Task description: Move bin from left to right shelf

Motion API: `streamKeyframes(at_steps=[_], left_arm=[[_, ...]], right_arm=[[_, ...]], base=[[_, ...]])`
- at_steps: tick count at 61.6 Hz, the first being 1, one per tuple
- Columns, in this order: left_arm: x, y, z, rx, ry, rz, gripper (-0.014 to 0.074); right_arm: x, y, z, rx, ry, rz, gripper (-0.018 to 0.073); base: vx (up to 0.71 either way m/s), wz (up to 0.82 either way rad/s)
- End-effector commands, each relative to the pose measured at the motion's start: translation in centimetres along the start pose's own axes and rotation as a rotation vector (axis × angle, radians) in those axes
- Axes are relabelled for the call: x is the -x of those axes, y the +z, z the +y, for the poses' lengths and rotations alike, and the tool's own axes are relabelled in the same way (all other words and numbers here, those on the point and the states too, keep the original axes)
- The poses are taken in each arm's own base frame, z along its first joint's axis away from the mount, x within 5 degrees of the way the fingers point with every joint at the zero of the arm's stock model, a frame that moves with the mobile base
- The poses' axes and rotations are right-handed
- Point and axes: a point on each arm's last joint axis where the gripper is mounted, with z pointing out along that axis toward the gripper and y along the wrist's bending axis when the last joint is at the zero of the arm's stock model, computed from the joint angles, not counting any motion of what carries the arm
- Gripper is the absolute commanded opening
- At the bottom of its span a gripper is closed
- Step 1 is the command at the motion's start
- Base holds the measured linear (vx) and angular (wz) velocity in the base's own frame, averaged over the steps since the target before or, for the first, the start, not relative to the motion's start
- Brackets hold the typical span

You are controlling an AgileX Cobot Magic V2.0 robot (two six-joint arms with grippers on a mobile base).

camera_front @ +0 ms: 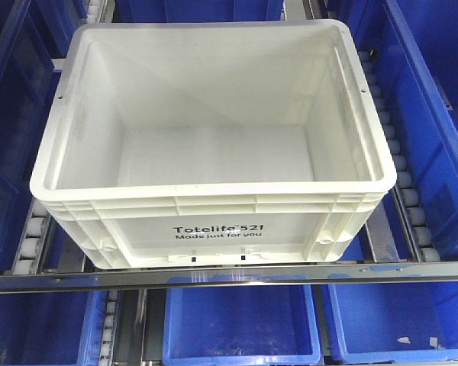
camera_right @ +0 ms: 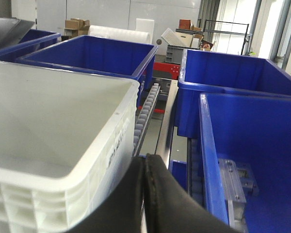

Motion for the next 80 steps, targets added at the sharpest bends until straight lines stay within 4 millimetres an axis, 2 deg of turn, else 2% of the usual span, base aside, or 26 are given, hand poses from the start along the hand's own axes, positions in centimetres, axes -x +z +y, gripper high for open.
streamKeyframes(at_steps=[1, 9, 13, 80], left_arm=[[1.5, -0.3, 0.1, 0.003, -0.008, -0.105, -0.0009], [1.5, -0.3, 0.1, 0.003, -0.008, -0.105, -0.0009], [1.5, -0.3, 0.1, 0.003, -0.008, -0.104, -0.0009], [1.5, -0.3, 0.1, 0.003, -0.008, -0.099, -0.0009]], right_arm=[[-0.6, -0.7, 0.0, -0.021, 0.009, -0.102, -0.0007], [-4.7, -1.9, 0.4, -0.028, 0.011, -0.138, -0.0007], [-5.6, -2.0, 0.5, -0.025, 0.016, -0.109, -0.0007], [-5.7, -2.0, 0.6, -0.022, 0.006, -0.092, -0.0007]], base=[[0.0, 0.0], [0.0, 0.0], [0.0, 0.0], [0.0, 0.0]])
